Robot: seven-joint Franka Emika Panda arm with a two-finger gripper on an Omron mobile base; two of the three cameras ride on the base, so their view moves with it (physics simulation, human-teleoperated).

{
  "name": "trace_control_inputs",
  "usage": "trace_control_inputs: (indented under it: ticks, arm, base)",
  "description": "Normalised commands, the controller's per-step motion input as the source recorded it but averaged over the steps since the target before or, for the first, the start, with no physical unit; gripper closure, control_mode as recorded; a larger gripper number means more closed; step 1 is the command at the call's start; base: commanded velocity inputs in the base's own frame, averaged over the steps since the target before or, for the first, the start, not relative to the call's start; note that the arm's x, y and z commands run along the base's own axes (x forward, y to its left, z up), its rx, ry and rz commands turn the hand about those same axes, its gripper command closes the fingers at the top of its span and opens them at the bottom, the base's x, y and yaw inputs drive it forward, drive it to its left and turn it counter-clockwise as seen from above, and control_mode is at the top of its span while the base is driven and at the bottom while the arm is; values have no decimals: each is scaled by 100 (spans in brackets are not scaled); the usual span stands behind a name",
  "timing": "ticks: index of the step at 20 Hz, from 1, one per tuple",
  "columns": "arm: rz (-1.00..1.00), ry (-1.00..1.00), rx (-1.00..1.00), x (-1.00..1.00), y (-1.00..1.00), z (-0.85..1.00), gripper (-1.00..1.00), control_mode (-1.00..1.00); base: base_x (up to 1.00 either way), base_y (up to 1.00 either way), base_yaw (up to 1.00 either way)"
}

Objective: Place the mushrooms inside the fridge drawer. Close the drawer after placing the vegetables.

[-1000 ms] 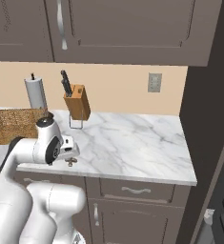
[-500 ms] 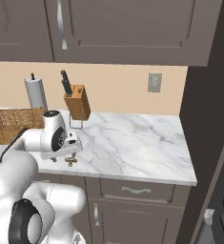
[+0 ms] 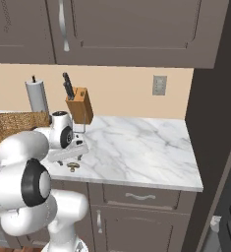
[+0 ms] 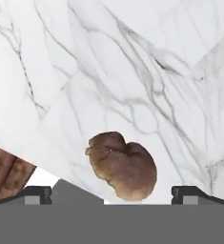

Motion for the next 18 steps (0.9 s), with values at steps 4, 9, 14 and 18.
trace_control_inputs:
  ticks: [4, 9, 14, 18]
  arm:
    - [7, 0, 0, 5, 0, -39, -100, -100]
    - [6, 0, 0, 0, 0, -33, -100, -100]
    - [4, -1, 0, -2, -9, -2, -100, -100]
    - [4, 0, 0, 0, -9, -5, -100, -100]
  base:
    - [0, 0, 0]
    - [0, 0, 0]
    - [0, 0, 0]
    - [0, 0, 0]
